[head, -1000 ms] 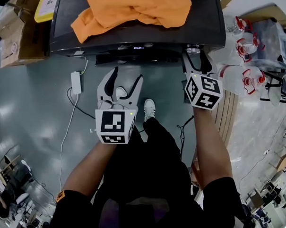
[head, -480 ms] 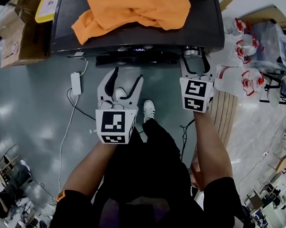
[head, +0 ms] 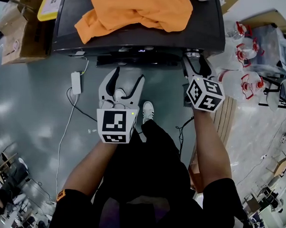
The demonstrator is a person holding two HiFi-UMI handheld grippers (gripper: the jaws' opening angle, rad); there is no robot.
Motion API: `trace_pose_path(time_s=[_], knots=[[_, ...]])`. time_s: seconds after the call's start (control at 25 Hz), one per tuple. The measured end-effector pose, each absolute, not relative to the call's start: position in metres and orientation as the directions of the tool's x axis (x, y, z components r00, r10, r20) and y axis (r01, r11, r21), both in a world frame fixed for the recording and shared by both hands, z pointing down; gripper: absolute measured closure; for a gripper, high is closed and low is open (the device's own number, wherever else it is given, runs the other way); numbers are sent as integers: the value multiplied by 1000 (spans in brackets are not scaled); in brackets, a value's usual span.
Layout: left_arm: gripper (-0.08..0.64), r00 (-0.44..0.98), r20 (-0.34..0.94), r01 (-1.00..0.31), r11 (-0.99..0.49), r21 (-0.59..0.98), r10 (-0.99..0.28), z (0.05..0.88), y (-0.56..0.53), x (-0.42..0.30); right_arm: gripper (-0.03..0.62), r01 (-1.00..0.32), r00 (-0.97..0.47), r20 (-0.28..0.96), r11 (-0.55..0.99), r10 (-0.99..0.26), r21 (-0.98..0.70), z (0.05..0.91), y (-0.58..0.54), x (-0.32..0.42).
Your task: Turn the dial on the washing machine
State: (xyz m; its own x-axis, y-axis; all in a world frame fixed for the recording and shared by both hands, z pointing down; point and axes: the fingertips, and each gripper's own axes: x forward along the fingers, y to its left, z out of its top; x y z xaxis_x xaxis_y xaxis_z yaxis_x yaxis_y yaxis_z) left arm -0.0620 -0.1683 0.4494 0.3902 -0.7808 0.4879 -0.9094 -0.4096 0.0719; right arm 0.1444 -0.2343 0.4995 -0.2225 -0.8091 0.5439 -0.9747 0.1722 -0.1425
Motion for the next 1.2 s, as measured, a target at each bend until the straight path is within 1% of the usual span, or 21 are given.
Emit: trace_pose_path(time_s=[0.08, 0.16, 0.32, 0.48, 0.72, 1.04, 1.2], knots=[[272, 392, 485, -909, -410, 74, -782, 448, -169, -60, 311, -966, -249, 539, 166, -805, -198, 499, -235, 146], [272, 393, 482, -909, -411, 73, -783, 446, -169, -59, 310, -966, -254, 546, 180, -798, -185, 499, -235, 145], [272, 396, 472, -907, -416, 67, -788, 438, -169, -56, 301, -975, -217, 564, 206, -797, -84, 495, -229, 146], [272, 388, 455, -912, -405, 64, -801, 423, -166, -59, 299, -965, -210, 524, 260, -825, 22, 465, -214, 136], [272, 373, 409, -923, -380, 66, -833, 386, -146, -66, 301, -925, -297, 432, 369, -852, 92, 402, -172, 98], [272, 378, 347, -924, -374, 82, -858, 327, -93, -67, 307, -876, -431, 329, 477, -841, 72, 333, -108, 58], [272, 366, 325, -930, -358, 86, -872, 304, -68, -71, 303, -855, -472, 309, 515, -826, 69, 306, -88, 51]])
